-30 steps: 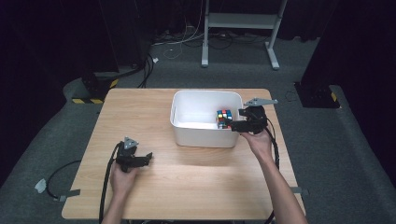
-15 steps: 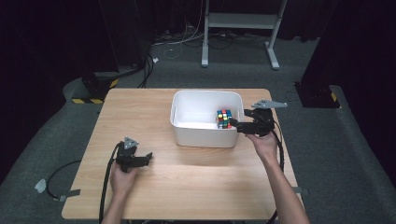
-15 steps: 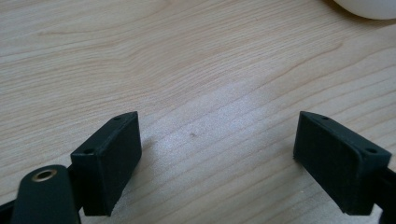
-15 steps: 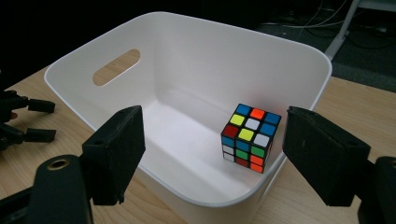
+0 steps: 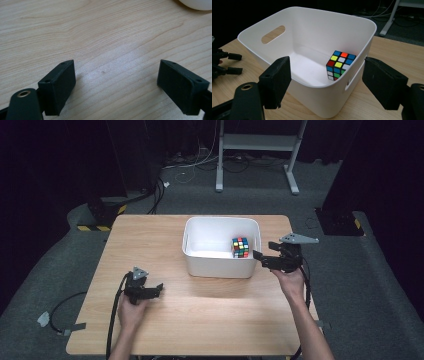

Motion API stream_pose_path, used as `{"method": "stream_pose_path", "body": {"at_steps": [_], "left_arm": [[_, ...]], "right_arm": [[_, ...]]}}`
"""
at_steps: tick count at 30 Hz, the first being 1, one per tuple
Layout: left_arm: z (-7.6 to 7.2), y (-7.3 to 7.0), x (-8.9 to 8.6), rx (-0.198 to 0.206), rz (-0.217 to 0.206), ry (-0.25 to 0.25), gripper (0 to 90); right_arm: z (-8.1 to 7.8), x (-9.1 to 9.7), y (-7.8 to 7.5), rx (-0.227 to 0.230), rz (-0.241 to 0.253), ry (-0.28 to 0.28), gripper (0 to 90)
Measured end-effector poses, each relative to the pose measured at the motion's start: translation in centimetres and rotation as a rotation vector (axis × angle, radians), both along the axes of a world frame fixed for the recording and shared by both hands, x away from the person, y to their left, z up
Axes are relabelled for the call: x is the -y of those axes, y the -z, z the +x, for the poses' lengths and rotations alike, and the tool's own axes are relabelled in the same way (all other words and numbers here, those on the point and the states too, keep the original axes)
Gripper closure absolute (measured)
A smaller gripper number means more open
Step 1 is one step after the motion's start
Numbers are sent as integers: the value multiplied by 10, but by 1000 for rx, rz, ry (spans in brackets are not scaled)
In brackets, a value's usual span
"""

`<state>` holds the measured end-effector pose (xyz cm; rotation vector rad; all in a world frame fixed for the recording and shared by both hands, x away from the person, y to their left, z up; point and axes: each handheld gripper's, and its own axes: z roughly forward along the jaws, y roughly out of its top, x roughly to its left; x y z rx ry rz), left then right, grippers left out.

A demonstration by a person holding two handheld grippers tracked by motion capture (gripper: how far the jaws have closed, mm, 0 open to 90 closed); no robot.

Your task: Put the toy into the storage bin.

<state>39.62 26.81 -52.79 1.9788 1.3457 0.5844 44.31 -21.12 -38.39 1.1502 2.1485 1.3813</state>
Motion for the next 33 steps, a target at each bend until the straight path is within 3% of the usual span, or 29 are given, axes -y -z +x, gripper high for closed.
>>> {"method": "stream_pose_path", "body": {"at_steps": [33], "left_arm": [[0,0,0,0,0,0,152]], "right_arm": [[-38,18,14,7,37,-10,232]]}}
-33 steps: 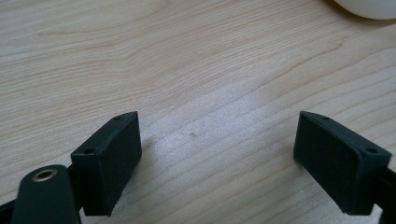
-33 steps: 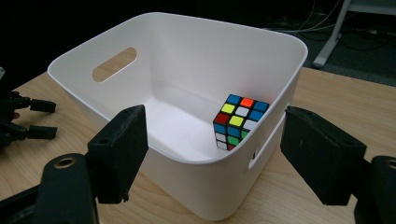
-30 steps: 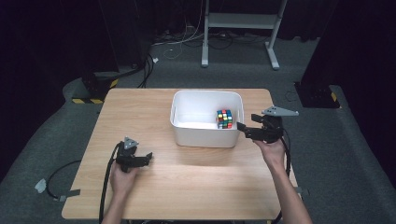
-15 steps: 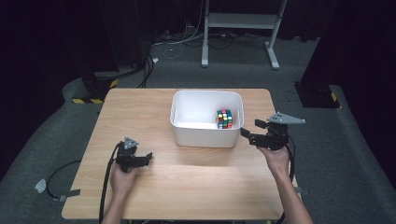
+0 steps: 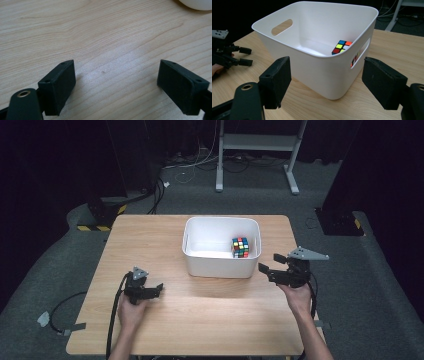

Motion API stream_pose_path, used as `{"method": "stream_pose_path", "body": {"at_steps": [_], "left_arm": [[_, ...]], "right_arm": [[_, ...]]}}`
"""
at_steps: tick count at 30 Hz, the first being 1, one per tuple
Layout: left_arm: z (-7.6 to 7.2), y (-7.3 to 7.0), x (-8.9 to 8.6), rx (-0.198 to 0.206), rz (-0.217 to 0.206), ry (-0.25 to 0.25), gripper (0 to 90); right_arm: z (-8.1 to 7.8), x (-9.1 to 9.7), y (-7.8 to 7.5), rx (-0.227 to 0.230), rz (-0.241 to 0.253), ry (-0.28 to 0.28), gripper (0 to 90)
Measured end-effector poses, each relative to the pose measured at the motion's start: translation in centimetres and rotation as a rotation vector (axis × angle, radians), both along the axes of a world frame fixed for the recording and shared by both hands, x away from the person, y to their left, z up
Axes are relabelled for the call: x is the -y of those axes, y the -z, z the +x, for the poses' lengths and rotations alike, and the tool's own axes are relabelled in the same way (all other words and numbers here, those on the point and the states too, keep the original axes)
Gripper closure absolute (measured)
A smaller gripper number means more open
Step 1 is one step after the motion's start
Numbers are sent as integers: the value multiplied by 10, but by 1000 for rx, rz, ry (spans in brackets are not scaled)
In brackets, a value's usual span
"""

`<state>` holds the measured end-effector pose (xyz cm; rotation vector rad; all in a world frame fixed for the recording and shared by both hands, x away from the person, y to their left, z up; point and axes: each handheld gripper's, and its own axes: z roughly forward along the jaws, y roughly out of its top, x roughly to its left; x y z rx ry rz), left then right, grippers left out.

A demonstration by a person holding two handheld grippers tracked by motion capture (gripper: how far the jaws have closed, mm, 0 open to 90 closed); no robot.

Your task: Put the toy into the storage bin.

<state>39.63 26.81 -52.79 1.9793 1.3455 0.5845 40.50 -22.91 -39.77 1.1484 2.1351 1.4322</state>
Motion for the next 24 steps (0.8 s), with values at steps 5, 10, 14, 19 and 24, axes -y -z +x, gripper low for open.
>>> {"method": "stream_pose_path", "body": {"at_steps": [5,10,14,19,24], "left_arm": [[0,0,0,0,0,0,152],[0,0,0,0,0,0,152],[0,0,0,0,-1,0,152],[0,0,0,-1,-1,0,152],[0,0,0,0,0,0,152]], "right_arm": [[-4,0,7,-6,3,-6,233],[-7,-2,16,-16,9,-9,233],[-9,-2,21,-20,19,-8,234],[-11,0,27,-20,40,0,235],[-14,3,31,-24,54,8,237]]}}
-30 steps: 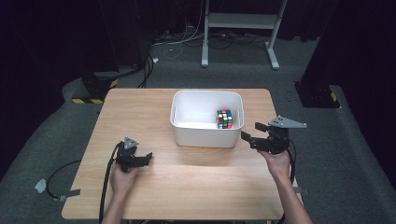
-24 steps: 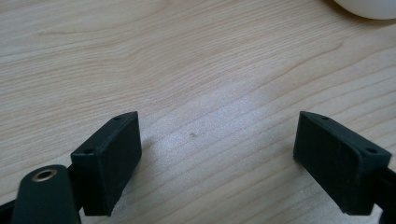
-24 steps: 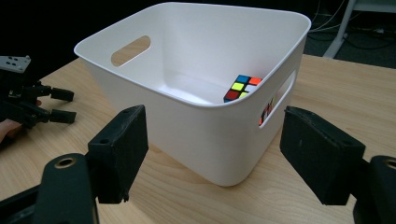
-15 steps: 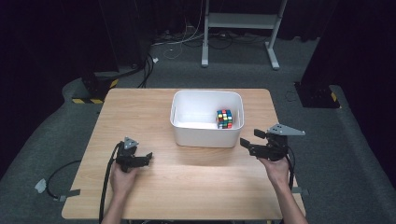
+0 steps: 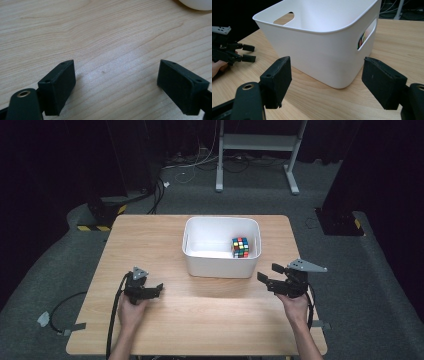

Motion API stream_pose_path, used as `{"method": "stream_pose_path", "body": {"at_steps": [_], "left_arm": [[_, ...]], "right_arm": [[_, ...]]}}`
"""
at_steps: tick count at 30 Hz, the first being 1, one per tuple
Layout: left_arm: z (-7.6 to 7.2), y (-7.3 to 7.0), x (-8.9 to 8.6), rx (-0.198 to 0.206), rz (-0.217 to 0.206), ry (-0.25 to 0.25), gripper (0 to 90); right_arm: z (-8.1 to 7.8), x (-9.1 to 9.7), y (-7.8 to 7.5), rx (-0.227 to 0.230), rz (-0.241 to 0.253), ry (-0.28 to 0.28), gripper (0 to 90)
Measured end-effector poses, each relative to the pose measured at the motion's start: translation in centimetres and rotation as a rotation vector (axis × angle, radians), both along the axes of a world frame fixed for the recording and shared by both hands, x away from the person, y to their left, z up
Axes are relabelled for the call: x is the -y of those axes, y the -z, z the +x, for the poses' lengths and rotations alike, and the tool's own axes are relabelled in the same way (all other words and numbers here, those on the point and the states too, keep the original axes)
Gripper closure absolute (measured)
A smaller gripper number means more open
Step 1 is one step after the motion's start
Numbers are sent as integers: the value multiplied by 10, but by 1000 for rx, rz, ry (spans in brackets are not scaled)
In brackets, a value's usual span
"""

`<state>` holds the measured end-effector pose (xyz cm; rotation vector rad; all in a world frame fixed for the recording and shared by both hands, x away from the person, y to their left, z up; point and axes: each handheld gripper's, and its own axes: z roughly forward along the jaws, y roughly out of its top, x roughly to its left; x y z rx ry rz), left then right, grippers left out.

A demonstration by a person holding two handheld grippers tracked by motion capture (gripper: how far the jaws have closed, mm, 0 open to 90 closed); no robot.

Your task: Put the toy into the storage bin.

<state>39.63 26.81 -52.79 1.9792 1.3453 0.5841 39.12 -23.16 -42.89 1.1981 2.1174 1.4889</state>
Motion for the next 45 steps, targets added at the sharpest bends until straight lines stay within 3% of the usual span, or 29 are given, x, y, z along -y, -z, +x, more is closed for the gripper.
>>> {"method": "stream_pose_path", "body": {"at_steps": [14,45], "left_arm": [[0,0,0,0,-1,0,152],[0,0,0,0,0,0,152]], "right_arm": [[-5,5,16,-1,14,25,246],[-3,-2,49,-41,-73,76,268]]}}
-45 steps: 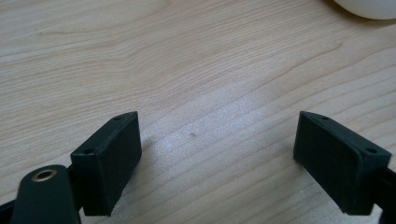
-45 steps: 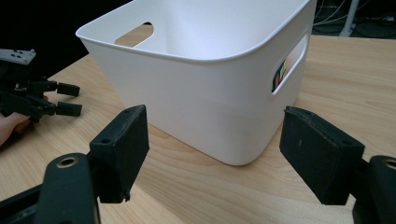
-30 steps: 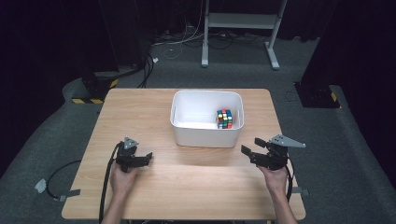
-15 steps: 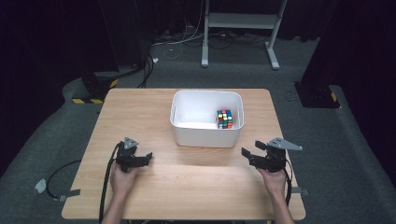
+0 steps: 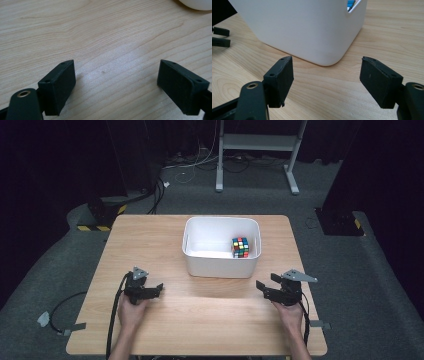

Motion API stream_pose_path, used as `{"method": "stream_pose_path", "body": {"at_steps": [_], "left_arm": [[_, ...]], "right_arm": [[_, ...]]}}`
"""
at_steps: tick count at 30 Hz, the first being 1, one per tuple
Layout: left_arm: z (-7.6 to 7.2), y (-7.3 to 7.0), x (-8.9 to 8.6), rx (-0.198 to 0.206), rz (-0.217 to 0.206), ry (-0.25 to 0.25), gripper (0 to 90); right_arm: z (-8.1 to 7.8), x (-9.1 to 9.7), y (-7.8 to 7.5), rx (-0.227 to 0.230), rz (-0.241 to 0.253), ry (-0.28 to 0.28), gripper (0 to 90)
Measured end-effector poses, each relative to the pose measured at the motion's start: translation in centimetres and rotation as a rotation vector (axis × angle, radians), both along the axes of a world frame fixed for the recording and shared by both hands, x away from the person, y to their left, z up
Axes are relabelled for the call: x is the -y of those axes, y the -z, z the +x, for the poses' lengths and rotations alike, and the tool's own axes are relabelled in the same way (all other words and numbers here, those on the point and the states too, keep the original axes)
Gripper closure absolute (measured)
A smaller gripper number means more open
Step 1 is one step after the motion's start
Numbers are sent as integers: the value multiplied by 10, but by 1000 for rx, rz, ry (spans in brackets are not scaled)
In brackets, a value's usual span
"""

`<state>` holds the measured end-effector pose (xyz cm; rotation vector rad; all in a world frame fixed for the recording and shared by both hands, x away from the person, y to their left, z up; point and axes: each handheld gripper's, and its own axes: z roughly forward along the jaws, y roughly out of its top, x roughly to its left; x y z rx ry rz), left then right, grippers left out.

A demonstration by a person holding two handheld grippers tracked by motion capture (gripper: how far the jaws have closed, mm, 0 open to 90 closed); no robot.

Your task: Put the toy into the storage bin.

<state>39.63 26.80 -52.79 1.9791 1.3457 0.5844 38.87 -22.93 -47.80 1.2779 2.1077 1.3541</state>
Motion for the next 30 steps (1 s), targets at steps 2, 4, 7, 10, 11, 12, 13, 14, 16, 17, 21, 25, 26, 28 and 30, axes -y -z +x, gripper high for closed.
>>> {"method": "stream_pose_path", "body": {"at_steps": [2,4,7,10,11,12,13,14,16,17,21,25,26,28,30], "left_arm": [[0,0,0,0,-1,0,152],[0,0,0,0,0,0,152],[0,0,0,0,0,0,152],[0,0,0,0,0,-1,152],[0,0,0,0,0,-1,152],[0,0,0,0,0,-1,152],[0,0,0,0,0,-1,152],[0,0,0,0,0,-1,152],[0,0,0,0,1,0,152],[0,0,0,0,0,-1,152],[0,0,0,0,0,0,152],[0,0,0,0,0,0,152],[0,0,0,0,0,0,152],[0,0,0,0,0,0,152],[0,0,0,0,0,0,152]], "right_arm": [[1,-1,3,-9,-10,-1,268],[1,-2,5,-16,-18,1,268],[3,-3,9,-24,-27,5,267],[4,-4,11,-36,-39,6,267],[5,-5,12,-39,-48,5,268],[6,-6,13,-45,-55,6,267],[7,-7,15,-50,-61,4,268],[8,-8,16,-53,-69,3,268],[10,-10,19,-58,-83,4,268],[10,-11,20,-60,-88,5,268],[14,-14,25,-74,-102,4,268],[16,-16,28,-82,-107,6,269],[16,-16,29,-83,-111,6,269],[17,-17,30,-85,-123,6,269],[17,-17,32,-88,-135,7,269]]}}
